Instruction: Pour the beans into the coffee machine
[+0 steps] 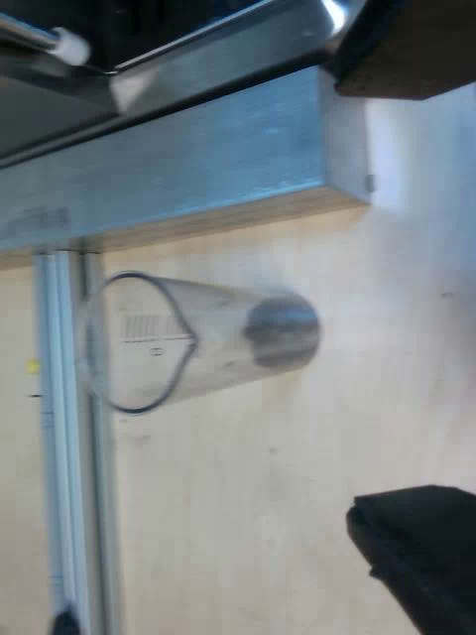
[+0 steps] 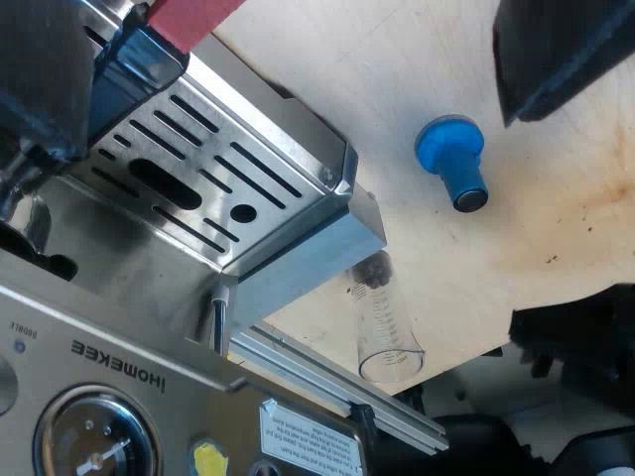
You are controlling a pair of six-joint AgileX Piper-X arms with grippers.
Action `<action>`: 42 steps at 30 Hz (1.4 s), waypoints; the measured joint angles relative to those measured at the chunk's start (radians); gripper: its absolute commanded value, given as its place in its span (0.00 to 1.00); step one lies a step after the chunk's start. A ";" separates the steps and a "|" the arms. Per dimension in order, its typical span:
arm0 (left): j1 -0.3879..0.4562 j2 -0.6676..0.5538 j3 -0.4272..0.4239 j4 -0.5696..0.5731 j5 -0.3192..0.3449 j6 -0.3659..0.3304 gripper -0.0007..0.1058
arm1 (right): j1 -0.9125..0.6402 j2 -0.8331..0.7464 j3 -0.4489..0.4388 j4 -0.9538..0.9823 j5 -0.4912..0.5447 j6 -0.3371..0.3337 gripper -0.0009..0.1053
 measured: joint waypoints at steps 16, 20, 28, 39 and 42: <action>0.000 0.248 0.085 -0.318 0.041 0.005 0.79 | 0.000 0.000 0.000 0.000 0.000 0.003 0.78; 0.000 0.374 0.087 -0.441 0.041 0.005 0.76 | 0.000 0.000 0.000 0.000 0.000 0.003 0.78; 0.000 0.516 0.090 -0.682 0.059 0.005 0.76 | 0.000 0.000 0.000 0.000 0.000 0.003 0.78; -0.115 0.680 0.090 -0.799 0.018 0.005 0.80 | 0.000 0.000 0.000 -0.025 0.000 0.003 0.78; -0.117 0.700 0.092 -0.812 -0.023 -0.017 0.80 | 0.000 0.000 0.000 -0.062 0.000 0.003 0.78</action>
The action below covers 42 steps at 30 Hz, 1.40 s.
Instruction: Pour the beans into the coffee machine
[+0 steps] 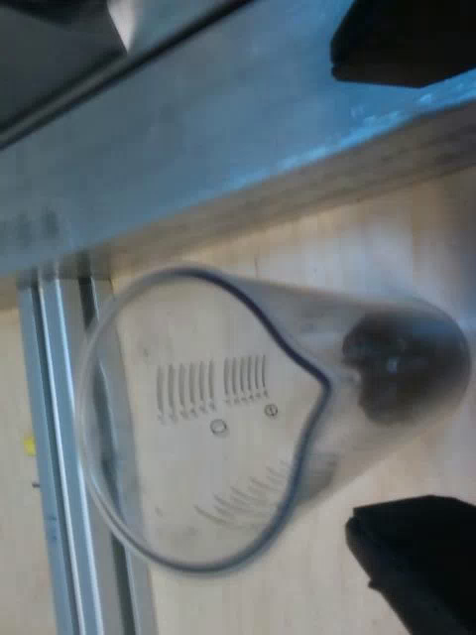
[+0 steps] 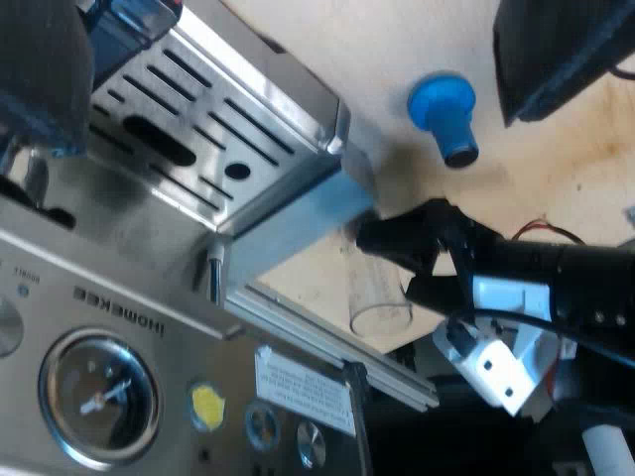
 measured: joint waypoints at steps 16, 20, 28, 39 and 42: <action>0.000 0.137 0.002 -0.224 -0.034 -0.026 0.80 | 0.000 0.000 0.000 -0.006 0.000 0.000 0.78; 0.002 0.149 0.002 -0.258 -0.045 -0.039 0.80 | 0.000 0.000 0.000 -0.006 0.000 0.000 0.78; 0.002 0.177 -0.024 -0.266 -0.052 -0.044 0.69 | 0.000 0.000 0.000 -0.006 0.000 0.000 0.78; 0.002 0.177 -0.024 -0.266 -0.060 -0.044 0.22 | 0.000 0.000 0.000 -0.012 0.000 0.000 0.78; 0.002 0.173 -0.024 -0.266 -0.053 -0.044 0.11 | 0.000 0.000 0.000 -0.012 0.000 0.000 0.78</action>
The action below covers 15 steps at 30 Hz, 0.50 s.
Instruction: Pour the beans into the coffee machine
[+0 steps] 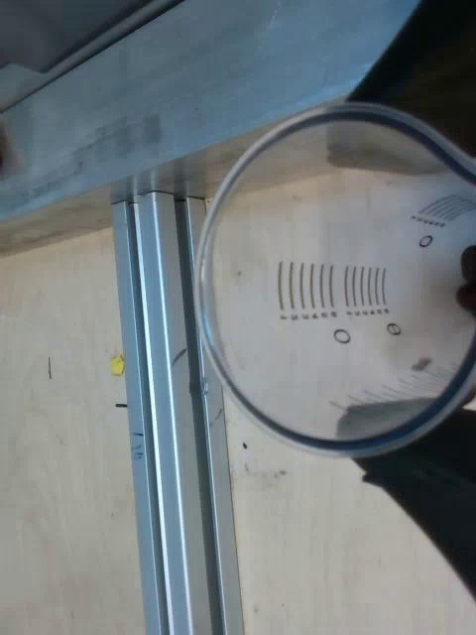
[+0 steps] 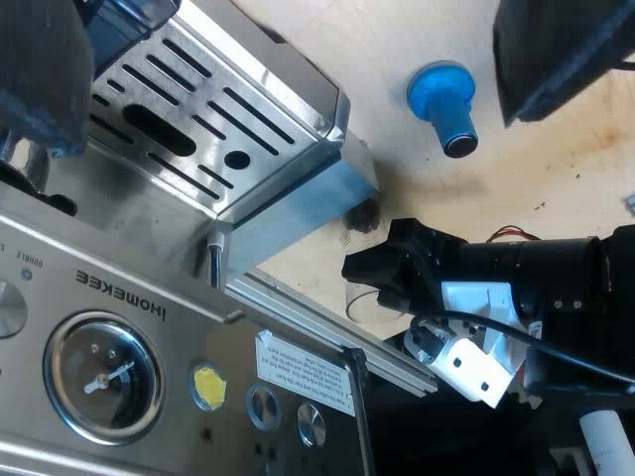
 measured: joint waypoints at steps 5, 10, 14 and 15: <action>0.000 -0.121 0.000 0.034 0.021 0.000 0.06 | 0.000 0.000 0.000 0.000 0.000 0.000 0.78; 0.000 -0.294 0.000 0.182 0.022 -0.002 0.06 | 0.000 0.000 0.000 0.000 0.000 0.000 0.78; 0.000 -0.447 0.000 0.320 0.022 -0.001 0.06 | 0.000 0.000 0.000 0.000 0.000 0.000 0.78; 0.000 -0.468 -0.004 0.334 0.022 -0.001 0.06 | 0.000 0.000 0.000 0.000 0.000 0.000 0.78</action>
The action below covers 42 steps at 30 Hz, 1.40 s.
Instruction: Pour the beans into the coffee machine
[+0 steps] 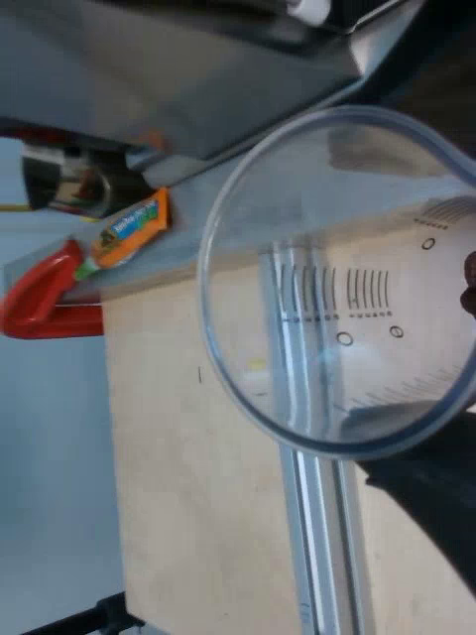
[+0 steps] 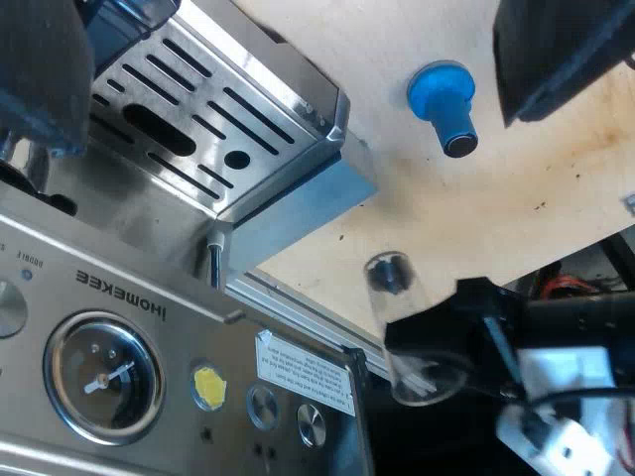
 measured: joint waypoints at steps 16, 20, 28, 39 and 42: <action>0.000 -0.347 -0.259 0.730 -0.014 0.038 0.06 | 0.000 0.000 0.000 -0.054 0.000 0.000 0.78; 0.000 -0.349 -0.354 0.858 -0.036 0.064 0.06 | 0.000 0.000 0.000 -0.104 0.000 0.000 0.78; 0.000 -0.349 -0.539 0.927 -0.037 0.067 0.06 | 0.000 0.000 0.000 -0.209 0.130 -0.002 0.78; -0.068 -0.327 -0.757 1.015 -0.094 0.073 0.06 | 0.000 0.000 0.000 -0.335 0.268 -0.058 0.78; -0.090 -0.289 -0.809 1.037 -0.102 0.083 0.06 | 0.000 0.000 0.000 -0.377 0.316 -0.083 0.78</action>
